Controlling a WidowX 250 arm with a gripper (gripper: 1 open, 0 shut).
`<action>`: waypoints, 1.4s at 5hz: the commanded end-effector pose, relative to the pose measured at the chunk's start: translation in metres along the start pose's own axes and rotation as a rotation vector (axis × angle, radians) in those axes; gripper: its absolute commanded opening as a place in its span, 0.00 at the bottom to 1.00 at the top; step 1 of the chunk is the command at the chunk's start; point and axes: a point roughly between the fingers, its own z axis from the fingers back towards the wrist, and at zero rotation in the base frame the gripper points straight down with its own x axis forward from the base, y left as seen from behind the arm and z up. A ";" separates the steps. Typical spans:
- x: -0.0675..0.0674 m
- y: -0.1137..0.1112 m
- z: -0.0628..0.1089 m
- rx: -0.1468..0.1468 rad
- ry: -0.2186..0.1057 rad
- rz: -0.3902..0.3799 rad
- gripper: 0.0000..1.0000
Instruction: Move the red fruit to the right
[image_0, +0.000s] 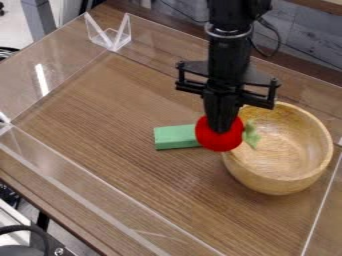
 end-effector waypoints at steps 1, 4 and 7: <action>-0.005 -0.003 0.008 -0.011 -0.053 0.021 0.00; -0.037 -0.033 -0.002 -0.006 -0.047 0.013 0.00; -0.064 -0.049 -0.003 0.009 -0.035 0.077 1.00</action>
